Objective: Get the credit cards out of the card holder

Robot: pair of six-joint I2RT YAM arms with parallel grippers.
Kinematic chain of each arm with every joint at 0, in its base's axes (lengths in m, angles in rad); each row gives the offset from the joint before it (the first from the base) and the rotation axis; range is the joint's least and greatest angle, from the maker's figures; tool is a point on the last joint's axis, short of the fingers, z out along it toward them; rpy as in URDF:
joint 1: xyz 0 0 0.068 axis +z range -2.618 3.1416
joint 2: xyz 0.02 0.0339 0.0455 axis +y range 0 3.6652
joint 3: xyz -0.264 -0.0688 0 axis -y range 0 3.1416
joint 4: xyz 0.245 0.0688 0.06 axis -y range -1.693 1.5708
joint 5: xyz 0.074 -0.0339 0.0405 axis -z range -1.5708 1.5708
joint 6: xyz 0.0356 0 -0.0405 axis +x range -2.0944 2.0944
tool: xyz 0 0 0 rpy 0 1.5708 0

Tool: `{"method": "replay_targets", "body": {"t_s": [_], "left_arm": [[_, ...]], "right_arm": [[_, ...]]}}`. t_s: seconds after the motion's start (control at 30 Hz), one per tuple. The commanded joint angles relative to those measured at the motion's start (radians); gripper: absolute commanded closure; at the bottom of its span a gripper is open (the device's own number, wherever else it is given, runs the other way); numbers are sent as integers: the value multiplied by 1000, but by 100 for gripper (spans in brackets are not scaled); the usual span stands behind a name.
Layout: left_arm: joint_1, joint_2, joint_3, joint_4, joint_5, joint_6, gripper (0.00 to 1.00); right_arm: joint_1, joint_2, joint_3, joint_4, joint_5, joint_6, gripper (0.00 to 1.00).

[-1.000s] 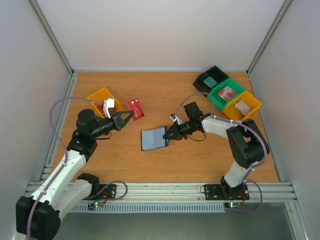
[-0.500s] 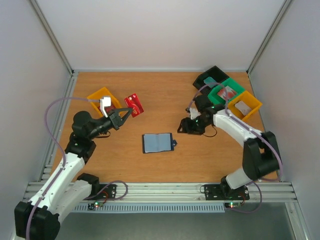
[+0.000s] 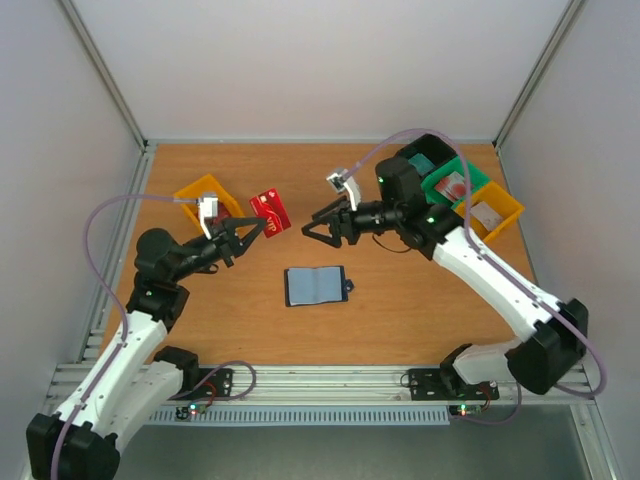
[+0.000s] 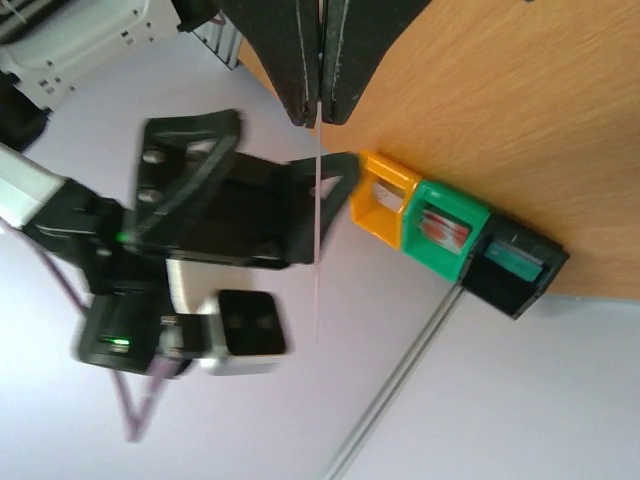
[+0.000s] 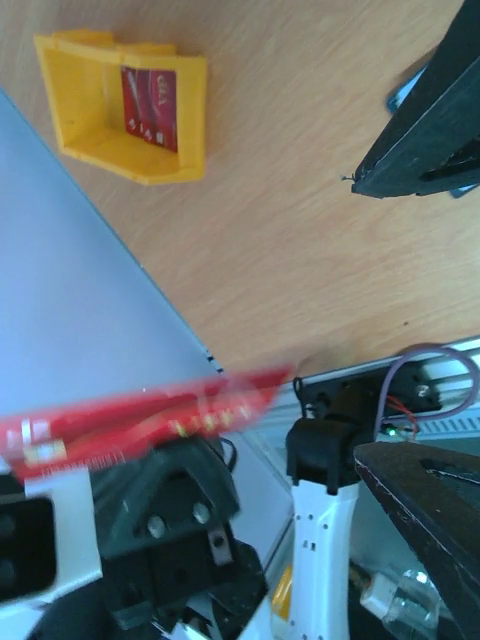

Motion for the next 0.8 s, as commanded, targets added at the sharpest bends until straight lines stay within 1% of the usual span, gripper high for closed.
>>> {"method": "replay_targets", "body": {"t_s": [0.0, 0.03, 0.1, 0.2, 0.27, 0.33, 0.43, 0.47, 0.57, 0.6, 0.63, 0.67, 0.7, 0.73, 0.77], "left_arm": [[3, -29, -17, 133, 106, 8, 100], [-3, -29, -21, 139, 118, 9, 100], [-13, -26, -30, 138, 116, 9, 100], [-30, -17, -37, 133, 101, 5, 100], [-35, -13, -37, 125, 90, 5, 100], [-37, -8, -40, 124, 85, 4, 100], [-43, -5, -40, 120, 89, 10, 100], [-45, -4, -42, 113, 94, 15, 100], [-49, -8, -45, 77, 104, 54, 100], [-50, -10, -53, 72, 104, 72, 97], [-51, -10, -62, 69, 102, 89, 84], [-52, -9, -71, 62, 101, 128, 64], [-51, -10, -73, 46, 103, 163, 46], [-52, -13, -65, 14, 107, 224, 33], [-50, -18, -36, -46, 119, 280, 23]], "right_arm": [[34, 99, 39, 192, -131, 54, 33], [42, 117, 49, 211, -154, 61, 34], [59, 146, 70, 235, -199, 71, 40], [69, 158, 64, 283, -251, 98, 58], [71, 156, 48, 316, -288, 115, 65], [69, 154, 43, 316, -297, 119, 75], [70, 158, 45, 326, -318, 134, 95], [69, 157, 44, 327, -322, 140, 99], [66, 147, 46, 306, -323, 150, 99], [59, 145, 46, 289, -324, 161, 99], [52, 146, 50, 269, -329, 177, 99], [41, 147, 54, 240, -332, 190, 99], [33, 149, 60, 200, -329, 197, 99], [27, 149, 74, 139, -318, 190, 99], [24, 150, 90, 70, -297, 171, 99]]}}
